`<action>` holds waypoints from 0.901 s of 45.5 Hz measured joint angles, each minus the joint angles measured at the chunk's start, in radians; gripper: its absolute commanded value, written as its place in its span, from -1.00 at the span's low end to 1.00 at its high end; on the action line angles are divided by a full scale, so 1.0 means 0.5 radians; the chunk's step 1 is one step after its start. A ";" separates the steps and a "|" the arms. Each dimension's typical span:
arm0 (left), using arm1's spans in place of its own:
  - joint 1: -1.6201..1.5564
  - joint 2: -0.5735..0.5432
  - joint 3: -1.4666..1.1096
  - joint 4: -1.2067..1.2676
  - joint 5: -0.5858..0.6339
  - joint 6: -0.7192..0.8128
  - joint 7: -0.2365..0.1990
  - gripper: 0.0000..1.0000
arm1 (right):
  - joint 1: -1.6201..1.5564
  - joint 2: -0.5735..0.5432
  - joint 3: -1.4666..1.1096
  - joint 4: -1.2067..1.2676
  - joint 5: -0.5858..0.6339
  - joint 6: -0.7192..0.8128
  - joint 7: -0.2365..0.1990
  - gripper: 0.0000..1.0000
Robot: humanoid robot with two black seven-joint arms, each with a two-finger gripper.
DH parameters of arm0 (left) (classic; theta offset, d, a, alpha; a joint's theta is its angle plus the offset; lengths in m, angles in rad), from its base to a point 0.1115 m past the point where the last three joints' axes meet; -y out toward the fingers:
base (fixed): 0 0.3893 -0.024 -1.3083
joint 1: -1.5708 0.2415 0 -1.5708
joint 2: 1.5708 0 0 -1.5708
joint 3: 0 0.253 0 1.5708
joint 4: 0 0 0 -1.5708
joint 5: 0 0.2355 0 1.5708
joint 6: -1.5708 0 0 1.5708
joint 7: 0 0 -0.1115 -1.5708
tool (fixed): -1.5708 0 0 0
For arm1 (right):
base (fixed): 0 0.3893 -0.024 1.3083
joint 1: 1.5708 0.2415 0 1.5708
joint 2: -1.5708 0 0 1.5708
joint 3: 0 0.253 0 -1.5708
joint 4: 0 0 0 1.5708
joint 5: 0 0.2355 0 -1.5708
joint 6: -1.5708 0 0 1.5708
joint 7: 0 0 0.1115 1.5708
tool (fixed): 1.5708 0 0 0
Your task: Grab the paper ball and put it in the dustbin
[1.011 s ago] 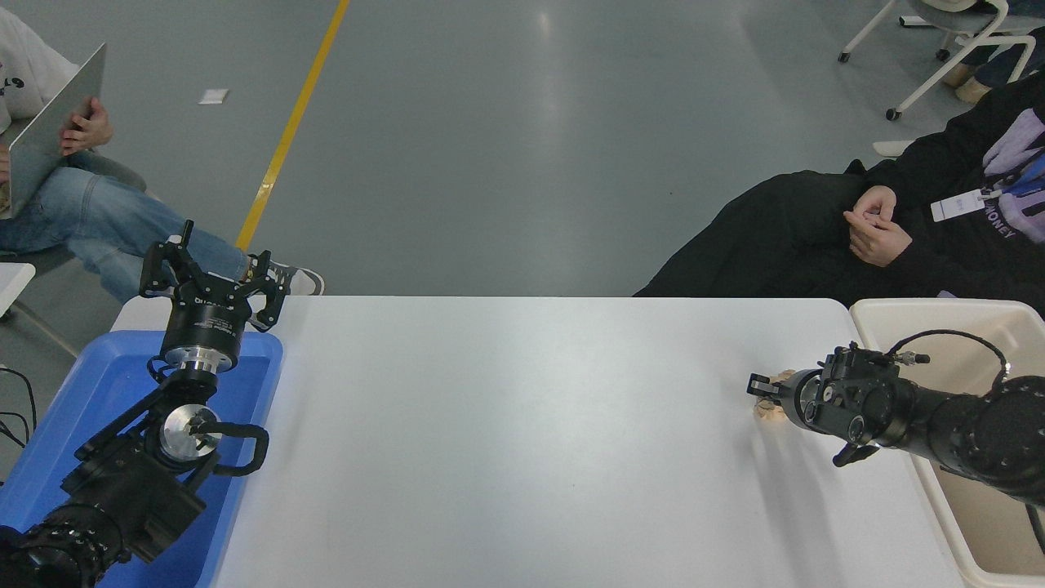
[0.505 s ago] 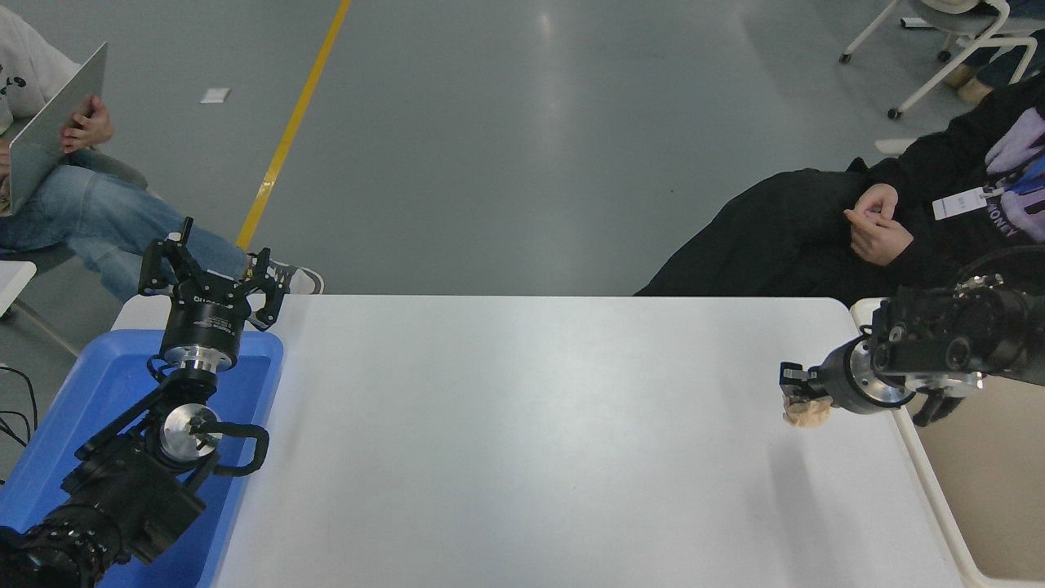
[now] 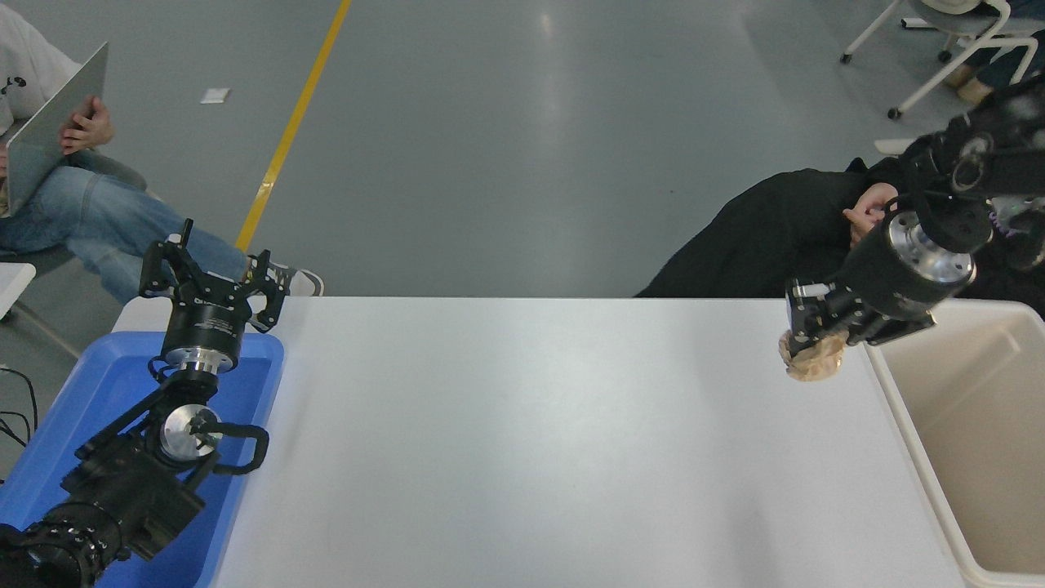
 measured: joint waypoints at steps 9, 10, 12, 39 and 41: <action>0.001 0.000 0.000 0.000 0.001 0.000 0.000 0.98 | 0.205 -0.042 -0.027 0.054 0.004 0.039 0.000 -1.00; 0.001 0.000 0.000 0.000 0.000 0.000 0.000 0.98 | 0.216 -0.045 -0.029 0.056 0.004 0.041 0.000 -1.00; 0.001 0.000 0.000 0.000 0.000 0.000 0.000 0.98 | 0.243 -0.050 -0.033 0.062 0.004 0.046 0.000 -1.00; 0.002 -0.002 0.000 0.001 -0.003 0.000 0.000 0.98 | 0.277 -0.257 -0.520 -0.017 0.006 0.060 -0.015 -1.00; 0.002 -0.002 0.000 0.001 -0.003 0.000 0.000 0.98 | 0.240 -0.295 -0.591 -0.023 0.008 0.032 -0.016 -1.00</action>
